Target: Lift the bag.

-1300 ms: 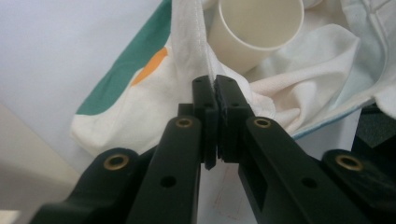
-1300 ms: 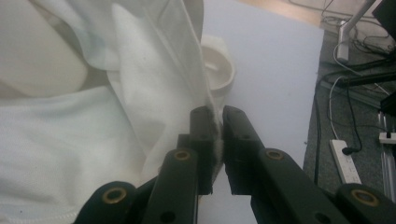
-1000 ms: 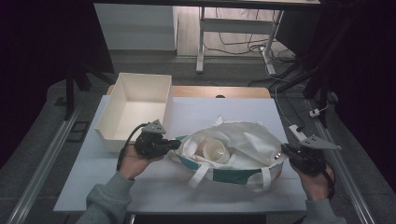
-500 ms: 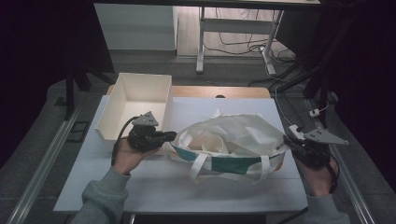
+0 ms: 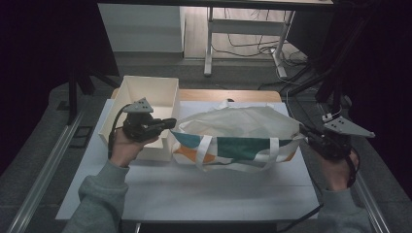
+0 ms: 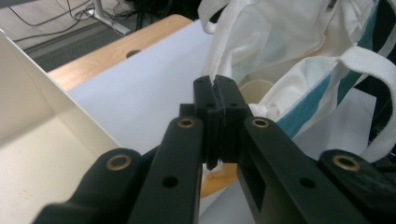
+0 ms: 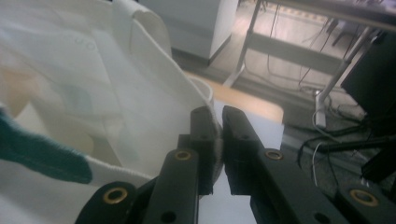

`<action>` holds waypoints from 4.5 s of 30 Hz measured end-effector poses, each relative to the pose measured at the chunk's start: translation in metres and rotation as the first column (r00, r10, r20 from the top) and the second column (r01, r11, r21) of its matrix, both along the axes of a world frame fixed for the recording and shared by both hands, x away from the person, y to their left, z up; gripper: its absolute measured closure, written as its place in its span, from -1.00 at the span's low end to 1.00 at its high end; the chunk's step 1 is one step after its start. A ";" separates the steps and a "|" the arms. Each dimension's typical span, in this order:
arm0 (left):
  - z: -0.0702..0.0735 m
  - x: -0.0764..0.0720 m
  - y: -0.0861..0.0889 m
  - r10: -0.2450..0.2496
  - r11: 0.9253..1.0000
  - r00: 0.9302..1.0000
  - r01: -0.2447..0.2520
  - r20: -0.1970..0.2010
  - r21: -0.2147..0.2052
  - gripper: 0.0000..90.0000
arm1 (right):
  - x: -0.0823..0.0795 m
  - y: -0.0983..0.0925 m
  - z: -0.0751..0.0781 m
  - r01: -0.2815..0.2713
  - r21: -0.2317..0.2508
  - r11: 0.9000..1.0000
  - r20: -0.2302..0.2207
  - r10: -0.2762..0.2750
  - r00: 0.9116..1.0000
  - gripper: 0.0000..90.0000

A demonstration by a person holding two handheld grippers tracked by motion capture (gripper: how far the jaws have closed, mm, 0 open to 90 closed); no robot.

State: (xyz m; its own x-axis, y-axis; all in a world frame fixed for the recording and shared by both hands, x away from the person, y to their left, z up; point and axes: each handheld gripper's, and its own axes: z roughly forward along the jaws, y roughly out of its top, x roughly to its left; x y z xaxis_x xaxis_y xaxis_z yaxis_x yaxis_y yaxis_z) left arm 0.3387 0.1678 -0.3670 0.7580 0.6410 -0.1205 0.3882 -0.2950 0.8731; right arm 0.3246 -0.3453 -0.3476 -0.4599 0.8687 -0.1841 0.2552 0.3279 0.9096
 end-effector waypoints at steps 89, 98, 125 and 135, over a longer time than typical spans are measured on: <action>-0.039 -0.014 0.009 0.088 0.995 0.996 -0.088 0.004 0.056 -0.32 | 0.004 0.020 -0.066 -0.167 0.080 0.983 -0.070 0.173 0.983 -0.06; -0.062 -0.032 0.022 0.104 0.993 0.994 -0.102 -0.031 0.056 -0.33 | -0.004 0.022 -0.088 -0.188 0.049 0.981 -0.132 0.193 0.972 -0.07; -0.124 -0.056 0.029 0.134 0.987 0.983 -0.122 -0.129 0.101 -0.35 | -0.021 0.026 -0.140 -0.193 -0.058 0.980 -0.232 0.175 0.957 -0.08; -0.125 -0.055 0.029 0.132 0.988 0.982 -0.119 -0.133 0.102 -0.35 | -0.020 0.025 -0.142 -0.192 -0.064 0.979 -0.231 0.173 0.957 -0.09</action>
State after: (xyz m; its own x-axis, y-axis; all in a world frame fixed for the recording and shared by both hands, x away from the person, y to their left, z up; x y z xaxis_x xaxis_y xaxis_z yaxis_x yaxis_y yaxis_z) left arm 0.2839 0.1964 -0.4921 0.6512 0.7431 -0.1538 0.5424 -0.3140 0.7792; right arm 0.3048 -0.3207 -0.4893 -0.6472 0.7515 -0.1283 0.3769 0.4616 0.8030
